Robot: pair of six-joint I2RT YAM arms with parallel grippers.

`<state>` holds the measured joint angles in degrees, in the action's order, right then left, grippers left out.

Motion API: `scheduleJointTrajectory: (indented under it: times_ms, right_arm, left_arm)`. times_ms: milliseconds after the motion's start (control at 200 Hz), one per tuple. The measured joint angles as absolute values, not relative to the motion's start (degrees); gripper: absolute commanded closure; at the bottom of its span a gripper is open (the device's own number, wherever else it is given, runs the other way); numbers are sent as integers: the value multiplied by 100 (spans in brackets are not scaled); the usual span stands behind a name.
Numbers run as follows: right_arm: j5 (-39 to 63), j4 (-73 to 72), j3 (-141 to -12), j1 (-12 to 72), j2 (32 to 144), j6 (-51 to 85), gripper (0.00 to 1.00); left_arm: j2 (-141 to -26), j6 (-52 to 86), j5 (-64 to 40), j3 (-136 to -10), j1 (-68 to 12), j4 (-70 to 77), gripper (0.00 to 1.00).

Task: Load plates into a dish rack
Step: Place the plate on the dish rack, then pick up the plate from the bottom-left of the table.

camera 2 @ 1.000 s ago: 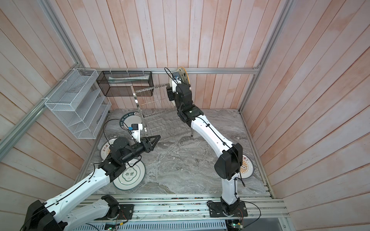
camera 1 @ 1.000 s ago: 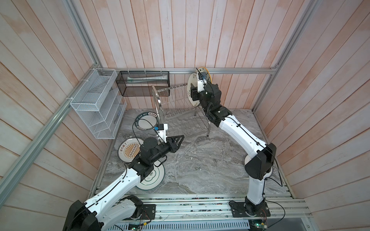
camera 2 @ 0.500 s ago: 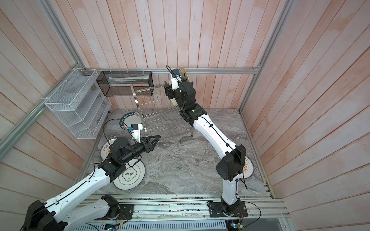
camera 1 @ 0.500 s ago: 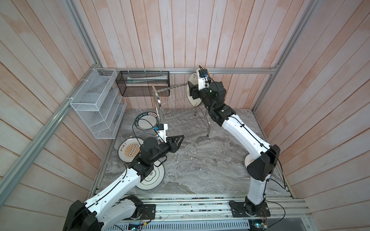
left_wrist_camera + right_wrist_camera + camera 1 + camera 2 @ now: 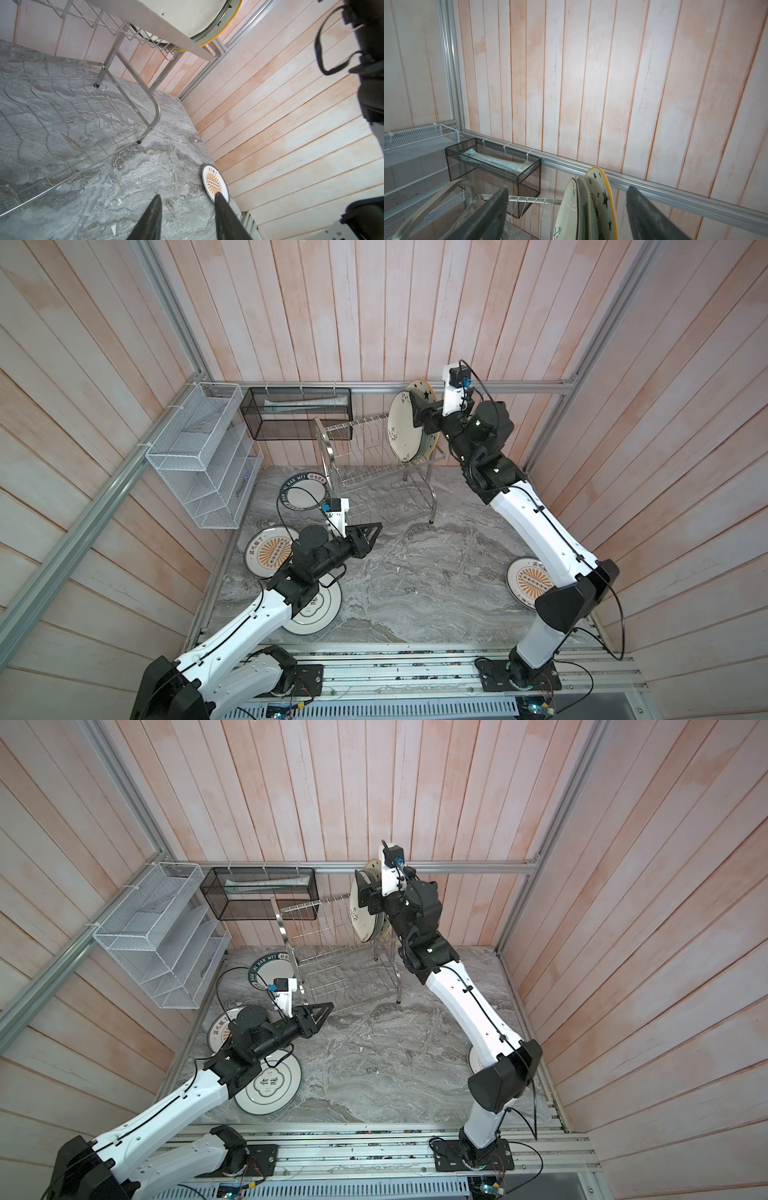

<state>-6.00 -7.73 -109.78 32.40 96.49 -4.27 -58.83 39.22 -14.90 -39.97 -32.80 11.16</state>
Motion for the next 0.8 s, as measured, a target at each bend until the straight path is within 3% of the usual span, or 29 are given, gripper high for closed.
scheduleJointTrajectory:
  times_ms: [95, 425, 800]
  right_arm:
    - [-600, -1035, -10291, 3061, 9013, -390, 3]
    - [-812, -1562, -7474, 2018, 7013, 176, 2]
    - [-832, -1184, -5610, 967, 6460, 1271, 2]
  left_arm:
    - [-5911, 3732, -1431, -4174, -3280, 899, 55]
    - [-6514, 3168, -1376, -4912, -3280, 642, 55]
    - [-7422, 3413, -1778, -4917, -3444, 1223, 55]
